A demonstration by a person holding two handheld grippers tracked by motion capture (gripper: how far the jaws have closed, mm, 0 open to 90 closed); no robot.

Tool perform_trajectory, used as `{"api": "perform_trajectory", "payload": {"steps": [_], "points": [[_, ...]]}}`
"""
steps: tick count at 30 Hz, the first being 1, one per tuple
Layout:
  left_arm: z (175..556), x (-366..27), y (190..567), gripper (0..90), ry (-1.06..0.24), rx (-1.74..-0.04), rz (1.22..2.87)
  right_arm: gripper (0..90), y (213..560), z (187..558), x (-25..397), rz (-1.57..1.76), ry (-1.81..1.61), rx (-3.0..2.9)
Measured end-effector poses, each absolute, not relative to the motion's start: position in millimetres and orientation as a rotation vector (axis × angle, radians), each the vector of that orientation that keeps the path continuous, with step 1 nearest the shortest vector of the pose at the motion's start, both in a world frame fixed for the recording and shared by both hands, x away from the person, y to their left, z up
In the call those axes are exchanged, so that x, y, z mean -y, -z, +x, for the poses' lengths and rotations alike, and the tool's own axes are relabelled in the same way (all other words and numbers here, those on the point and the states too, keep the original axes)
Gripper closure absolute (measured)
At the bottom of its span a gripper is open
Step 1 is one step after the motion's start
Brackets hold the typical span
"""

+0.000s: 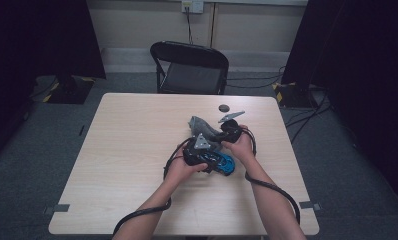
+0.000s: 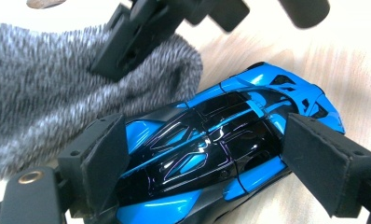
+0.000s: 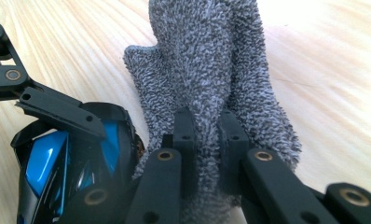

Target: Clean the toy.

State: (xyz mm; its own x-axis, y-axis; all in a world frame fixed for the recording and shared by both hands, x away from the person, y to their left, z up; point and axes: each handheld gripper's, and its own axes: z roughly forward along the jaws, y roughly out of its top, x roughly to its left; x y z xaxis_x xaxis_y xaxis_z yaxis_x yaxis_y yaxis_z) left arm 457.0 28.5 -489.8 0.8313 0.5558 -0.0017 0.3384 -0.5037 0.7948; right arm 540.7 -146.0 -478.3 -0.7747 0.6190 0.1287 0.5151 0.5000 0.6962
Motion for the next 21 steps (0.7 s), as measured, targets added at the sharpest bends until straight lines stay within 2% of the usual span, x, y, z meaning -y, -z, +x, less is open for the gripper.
{"api": "perform_trajectory", "payload": {"steps": [21], "points": [[456.9,-27.6,489.0,14.4,-0.313,-0.662,2.151,80.3,488.9,533.0,150.6,0.862,-1.149,-2.668]]}}
